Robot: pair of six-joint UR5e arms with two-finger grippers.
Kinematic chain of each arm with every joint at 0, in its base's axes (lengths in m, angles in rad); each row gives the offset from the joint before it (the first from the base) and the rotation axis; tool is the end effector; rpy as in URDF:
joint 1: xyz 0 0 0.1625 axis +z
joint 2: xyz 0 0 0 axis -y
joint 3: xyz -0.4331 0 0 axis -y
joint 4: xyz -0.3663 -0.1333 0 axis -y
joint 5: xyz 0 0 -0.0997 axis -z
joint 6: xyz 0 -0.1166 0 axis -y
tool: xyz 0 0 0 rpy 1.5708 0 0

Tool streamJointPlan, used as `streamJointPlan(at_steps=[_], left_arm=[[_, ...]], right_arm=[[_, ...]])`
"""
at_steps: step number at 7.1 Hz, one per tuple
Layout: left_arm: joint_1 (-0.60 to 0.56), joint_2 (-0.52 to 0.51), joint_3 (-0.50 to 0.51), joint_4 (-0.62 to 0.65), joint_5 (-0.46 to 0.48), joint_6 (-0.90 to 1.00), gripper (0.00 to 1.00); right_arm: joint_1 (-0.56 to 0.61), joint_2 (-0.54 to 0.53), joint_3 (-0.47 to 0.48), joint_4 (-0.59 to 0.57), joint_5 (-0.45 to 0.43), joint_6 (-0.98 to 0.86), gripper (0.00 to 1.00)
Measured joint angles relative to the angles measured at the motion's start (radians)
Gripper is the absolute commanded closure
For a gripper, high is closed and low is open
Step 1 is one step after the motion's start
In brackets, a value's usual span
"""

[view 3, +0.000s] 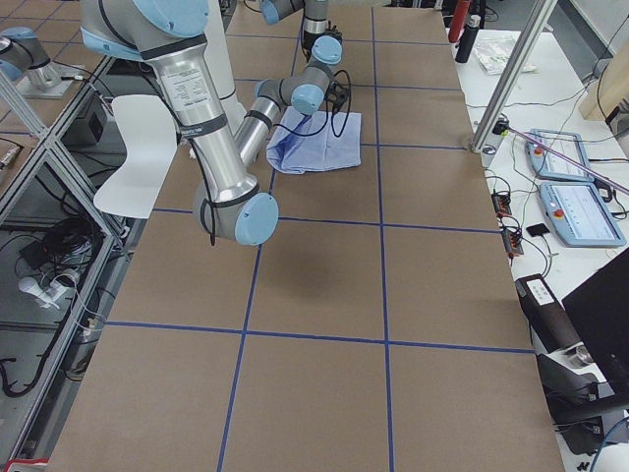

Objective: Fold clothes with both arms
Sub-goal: 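Lift the near edge and fold it toward the far edge with both grippers, then lay the folded edge onto the far edge and open both grippers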

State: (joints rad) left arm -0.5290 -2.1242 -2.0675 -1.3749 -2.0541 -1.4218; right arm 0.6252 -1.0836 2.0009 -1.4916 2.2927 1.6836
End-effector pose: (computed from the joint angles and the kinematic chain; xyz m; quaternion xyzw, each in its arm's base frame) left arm 0.4377 -0.3475 0.2058 -0.0717 0.4517 -0.0696 0.8865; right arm -0.4156 -0.3693 0.2182 -0.1868 -0.5111 0.1390 0.8274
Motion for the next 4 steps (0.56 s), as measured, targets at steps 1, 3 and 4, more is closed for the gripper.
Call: streamJointPlan(at_steps=[1, 3, 4], left_arm=[[-0.014, -0.007, 0.047, -0.046, 0.0, 0.002, 1.0], [-0.037, -0.015, 0.13, -0.122, 0.0, 0.011, 1.0], [-0.048, -0.017, 0.165, -0.155, 0.0, 0.015, 1.0]], right_arm=[[0.005, 0.018, -0.035, 0.0, -0.01, -0.016, 1.0], [0.016, 0.06, -0.11, 0.002, -0.017, -0.035, 1.0], [0.024, 0.08, -0.151, 0.002, -0.017, -0.046, 1.0]])
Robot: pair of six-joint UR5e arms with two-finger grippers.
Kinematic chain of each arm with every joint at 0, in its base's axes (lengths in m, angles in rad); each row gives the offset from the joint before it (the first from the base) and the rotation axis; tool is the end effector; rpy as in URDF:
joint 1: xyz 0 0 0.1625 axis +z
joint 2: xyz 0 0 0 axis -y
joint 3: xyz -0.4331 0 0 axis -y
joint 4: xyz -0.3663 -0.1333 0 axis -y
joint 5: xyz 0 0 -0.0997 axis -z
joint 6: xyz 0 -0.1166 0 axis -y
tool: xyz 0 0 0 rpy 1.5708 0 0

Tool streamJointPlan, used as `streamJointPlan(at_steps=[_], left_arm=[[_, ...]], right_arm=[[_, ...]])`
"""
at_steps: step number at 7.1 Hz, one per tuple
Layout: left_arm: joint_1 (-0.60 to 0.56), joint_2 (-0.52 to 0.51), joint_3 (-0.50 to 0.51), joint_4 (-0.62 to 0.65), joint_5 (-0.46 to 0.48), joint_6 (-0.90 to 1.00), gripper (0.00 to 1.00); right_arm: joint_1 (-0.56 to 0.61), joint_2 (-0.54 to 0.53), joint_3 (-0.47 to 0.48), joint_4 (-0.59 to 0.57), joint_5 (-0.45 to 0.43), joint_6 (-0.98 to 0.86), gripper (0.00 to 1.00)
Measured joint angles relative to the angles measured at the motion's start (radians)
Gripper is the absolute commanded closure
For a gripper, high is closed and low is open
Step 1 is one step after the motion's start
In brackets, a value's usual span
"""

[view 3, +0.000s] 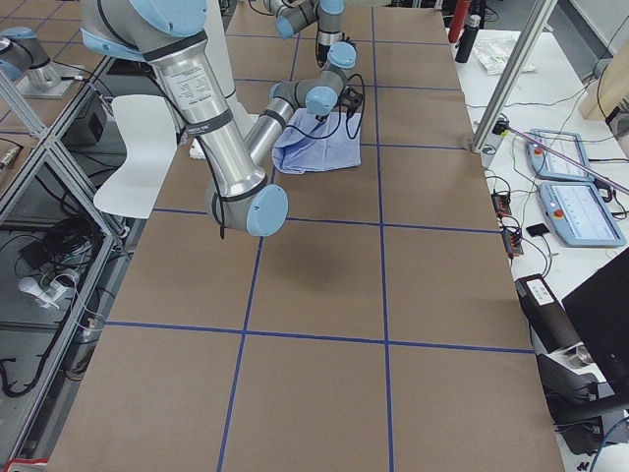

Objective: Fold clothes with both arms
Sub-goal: 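Lay the folded edge onto the far edge and open both grippers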

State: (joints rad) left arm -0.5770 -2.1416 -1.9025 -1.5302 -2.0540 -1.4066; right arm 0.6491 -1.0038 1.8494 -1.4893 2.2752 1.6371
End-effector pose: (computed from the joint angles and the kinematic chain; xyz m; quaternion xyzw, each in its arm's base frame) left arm 0.4633 -0.3959 0.2310 -0.0557 0.4568 -0.0830 0.8839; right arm -0.4482 -0.4126 0.2273 -0.1750 -0.4906 0.1495 0.8404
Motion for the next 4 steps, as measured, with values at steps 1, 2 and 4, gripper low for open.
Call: streamJointPlan(at_steps=[1, 2, 4], left_arm=[[-0.014, -0.003, 0.035, -0.036, 0.0, 0.003, 1.0], [-0.031, -0.012, 0.069, -0.069, 0.0, 0.005, 1.0], [-0.055, -0.05, 0.139, -0.105, 0.0, 0.007, 1.0]], right_arm=[[0.012, 0.016, -0.041, 0.001, 0.0, -0.007, 1.0], [0.026, 0.023, -0.072, 0.002, 0.0, -0.015, 1.0], [0.047, 0.045, -0.14, 0.004, 0.0, -0.032, 1.0]])
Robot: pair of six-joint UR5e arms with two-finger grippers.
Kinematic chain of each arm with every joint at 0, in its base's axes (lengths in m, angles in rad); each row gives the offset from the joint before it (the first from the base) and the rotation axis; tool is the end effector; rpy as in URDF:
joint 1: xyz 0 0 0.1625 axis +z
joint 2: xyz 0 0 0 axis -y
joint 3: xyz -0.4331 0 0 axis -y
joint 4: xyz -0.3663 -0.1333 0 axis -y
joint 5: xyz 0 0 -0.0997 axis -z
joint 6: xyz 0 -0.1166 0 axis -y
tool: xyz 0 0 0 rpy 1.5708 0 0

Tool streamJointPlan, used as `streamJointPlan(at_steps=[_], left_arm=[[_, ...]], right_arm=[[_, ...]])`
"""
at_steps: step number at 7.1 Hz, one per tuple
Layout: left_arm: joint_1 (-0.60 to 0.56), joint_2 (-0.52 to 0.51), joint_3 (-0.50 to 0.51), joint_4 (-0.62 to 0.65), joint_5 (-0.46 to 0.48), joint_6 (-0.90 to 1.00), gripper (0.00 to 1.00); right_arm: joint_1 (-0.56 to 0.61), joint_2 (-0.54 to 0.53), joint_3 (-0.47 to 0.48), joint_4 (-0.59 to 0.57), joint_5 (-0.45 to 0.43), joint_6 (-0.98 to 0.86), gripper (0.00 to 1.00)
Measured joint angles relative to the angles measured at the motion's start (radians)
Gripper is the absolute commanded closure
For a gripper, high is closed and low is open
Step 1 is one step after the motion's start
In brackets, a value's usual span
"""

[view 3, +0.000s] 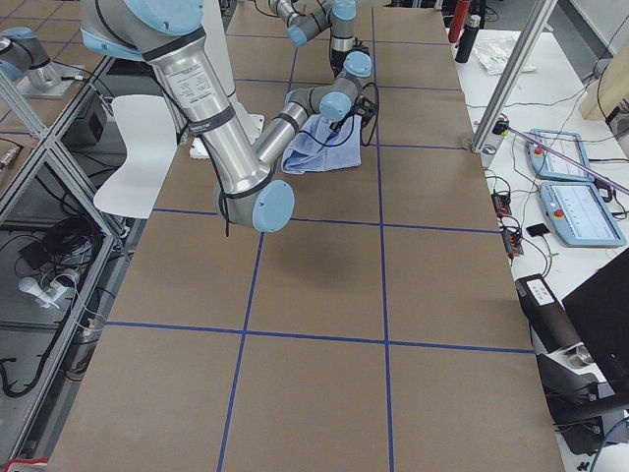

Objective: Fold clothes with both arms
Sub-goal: 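Lay the folded edge onto the far edge and open both grippers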

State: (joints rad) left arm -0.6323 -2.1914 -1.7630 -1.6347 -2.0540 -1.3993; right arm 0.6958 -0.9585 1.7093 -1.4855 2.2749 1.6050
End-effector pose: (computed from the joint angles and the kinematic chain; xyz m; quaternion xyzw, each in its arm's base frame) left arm 0.4750 -0.4461 0.2382 -0.0382 0.4640 -0.1019 0.8791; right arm -0.4615 -0.4607 0.2526 -0.1743 -0.4628 0.1754 0.8513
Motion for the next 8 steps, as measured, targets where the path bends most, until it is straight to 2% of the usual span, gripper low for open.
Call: streamJointPlan(at_steps=[3, 8], left_arm=[[-0.021, -0.013, 0.065, -0.03, 0.001, 0.0, 1.0], [-0.024, -0.009, 0.096, -0.033, 0.002, 0.0, 1.0]], right_arm=[[0.005, 0.023, -0.074, 0.001, 0.0, -0.005, 1.0], [0.006, 0.029, -0.107, 0.001, -0.002, -0.003, 1.0]])
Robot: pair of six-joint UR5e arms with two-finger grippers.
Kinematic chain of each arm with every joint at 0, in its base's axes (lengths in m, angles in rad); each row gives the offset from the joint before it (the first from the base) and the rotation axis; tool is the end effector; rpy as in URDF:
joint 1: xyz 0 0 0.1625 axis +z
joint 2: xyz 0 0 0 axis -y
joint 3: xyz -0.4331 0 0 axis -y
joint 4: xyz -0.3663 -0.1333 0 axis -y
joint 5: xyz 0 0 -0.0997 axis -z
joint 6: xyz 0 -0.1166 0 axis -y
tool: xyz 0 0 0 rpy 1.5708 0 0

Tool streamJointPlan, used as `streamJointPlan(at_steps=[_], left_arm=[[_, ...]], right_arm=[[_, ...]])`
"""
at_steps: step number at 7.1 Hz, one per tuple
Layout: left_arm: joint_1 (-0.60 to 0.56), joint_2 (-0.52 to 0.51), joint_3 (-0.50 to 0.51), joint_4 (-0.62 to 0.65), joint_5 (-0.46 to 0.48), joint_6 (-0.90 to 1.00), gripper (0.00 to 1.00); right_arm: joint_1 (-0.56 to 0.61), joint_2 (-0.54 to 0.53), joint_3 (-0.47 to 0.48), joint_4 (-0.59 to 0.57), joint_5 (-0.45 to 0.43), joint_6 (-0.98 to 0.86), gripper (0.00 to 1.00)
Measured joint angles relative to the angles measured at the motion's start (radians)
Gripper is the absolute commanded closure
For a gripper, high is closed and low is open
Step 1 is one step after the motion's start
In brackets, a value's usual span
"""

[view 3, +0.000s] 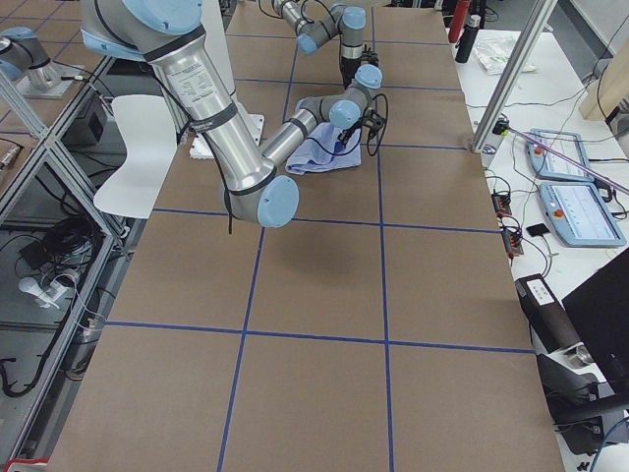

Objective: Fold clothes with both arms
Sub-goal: 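Lay the folded edge onto the far edge and open both grippers, then press the folded shirt flat with the right gripper while the left gripper withdraws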

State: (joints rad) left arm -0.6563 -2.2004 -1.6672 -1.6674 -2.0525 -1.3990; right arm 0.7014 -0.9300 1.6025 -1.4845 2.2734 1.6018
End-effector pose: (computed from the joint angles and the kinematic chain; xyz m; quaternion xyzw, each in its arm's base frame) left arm 0.4844 -0.4732 0.2666 -0.0440 0.4434 -0.1210 0.8870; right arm -0.4814 -0.4824 0.2775 -0.1875 -0.4335 0.1933 0.8600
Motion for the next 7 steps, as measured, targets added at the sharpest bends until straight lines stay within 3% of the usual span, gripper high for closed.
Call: streamJointPlan(at_steps=[1, 2, 3, 7], left_arm=[[0.0, 0.0, 0.0, 0.0, 0.0, 0.0, 1.0], [0.0, 0.0, 0.0, 0.001, 0.0, 0.0, 0.68], [0.0, -0.001, -0.001, 0.002, 0.0, -0.002, 0.01], [-0.044, -0.002, -0.024, 0.011, 0.029, -0.008, 0.0]], right_arm=[[0.0, 0.002, -0.004, 0.0, 0.0, 0.001, 1.0], [0.0, 0.004, -0.008, 0.0, 0.0, 0.001, 0.27], [0.0, 0.004, -0.01, 0.001, -0.004, 0.002, 0.0], [0.012, 0.011, 0.021, 0.002, -0.044, 0.004, 0.0]])
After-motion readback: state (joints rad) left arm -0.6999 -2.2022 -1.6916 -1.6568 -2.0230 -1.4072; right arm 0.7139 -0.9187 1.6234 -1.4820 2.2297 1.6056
